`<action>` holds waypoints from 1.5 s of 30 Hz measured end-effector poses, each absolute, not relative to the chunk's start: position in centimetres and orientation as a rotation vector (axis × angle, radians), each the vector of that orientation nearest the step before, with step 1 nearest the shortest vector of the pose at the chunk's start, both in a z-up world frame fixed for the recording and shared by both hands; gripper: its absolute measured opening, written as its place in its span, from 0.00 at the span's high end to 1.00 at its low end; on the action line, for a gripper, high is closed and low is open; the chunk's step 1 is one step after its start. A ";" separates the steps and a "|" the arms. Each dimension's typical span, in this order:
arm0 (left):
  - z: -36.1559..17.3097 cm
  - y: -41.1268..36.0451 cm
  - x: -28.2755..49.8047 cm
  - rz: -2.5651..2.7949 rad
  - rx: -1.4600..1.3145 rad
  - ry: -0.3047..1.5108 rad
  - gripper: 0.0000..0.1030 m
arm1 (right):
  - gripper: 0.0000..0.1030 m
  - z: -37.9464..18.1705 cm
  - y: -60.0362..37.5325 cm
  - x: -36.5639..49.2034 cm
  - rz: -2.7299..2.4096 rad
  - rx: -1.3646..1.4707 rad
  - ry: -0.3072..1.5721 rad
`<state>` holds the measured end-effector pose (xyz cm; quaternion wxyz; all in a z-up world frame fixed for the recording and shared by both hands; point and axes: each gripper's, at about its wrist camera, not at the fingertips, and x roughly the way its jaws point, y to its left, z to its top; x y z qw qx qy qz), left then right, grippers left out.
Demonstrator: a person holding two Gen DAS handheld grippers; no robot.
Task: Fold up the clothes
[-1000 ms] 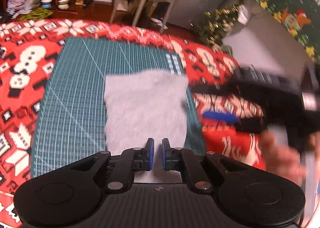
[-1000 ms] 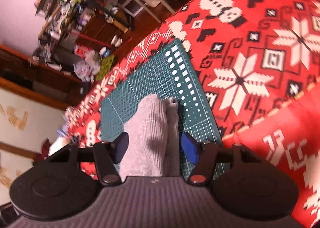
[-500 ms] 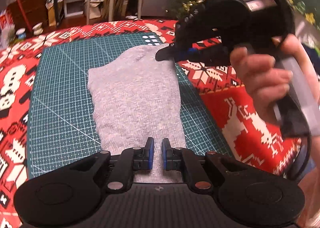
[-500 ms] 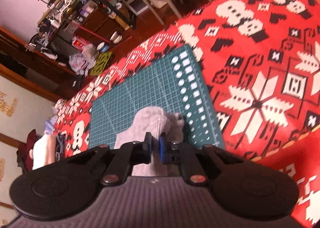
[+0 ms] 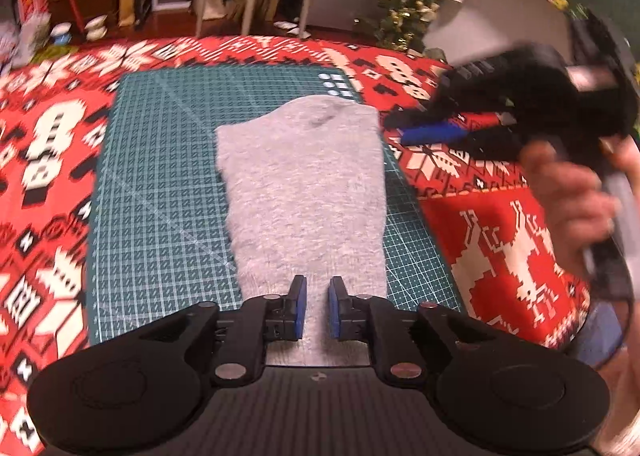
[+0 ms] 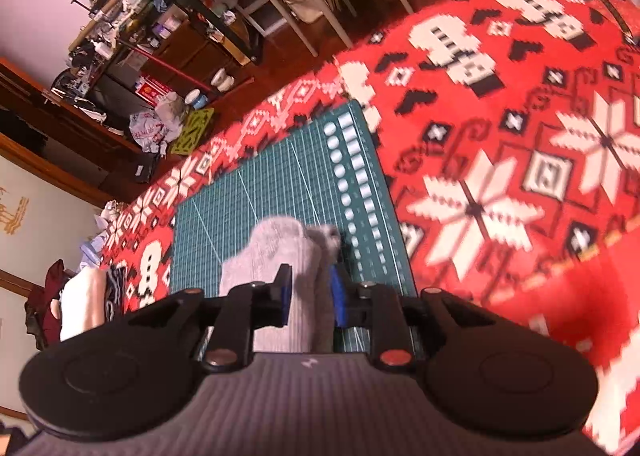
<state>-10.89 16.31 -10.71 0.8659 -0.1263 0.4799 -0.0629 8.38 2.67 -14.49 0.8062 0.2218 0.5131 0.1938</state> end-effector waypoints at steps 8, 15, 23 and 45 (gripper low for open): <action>-9.7 18.7 -14.2 -0.081 -0.390 0.983 0.68 | 0.76 -13.6 2.3 4.1 0.421 0.475 1.140; -10.3 18.5 -15.6 -0.039 -0.338 1.007 0.71 | 0.77 -14.5 4.3 0.3 0.444 0.414 1.216; -11.4 18.3 -15.2 -0.044 -0.353 1.034 0.74 | 0.81 -15.2 6.4 -2.9 0.450 0.332 1.268; -10.0 18.8 -16.1 -0.025 -0.368 0.960 0.70 | 0.76 -13.2 2.1 -0.9 0.412 0.442 1.186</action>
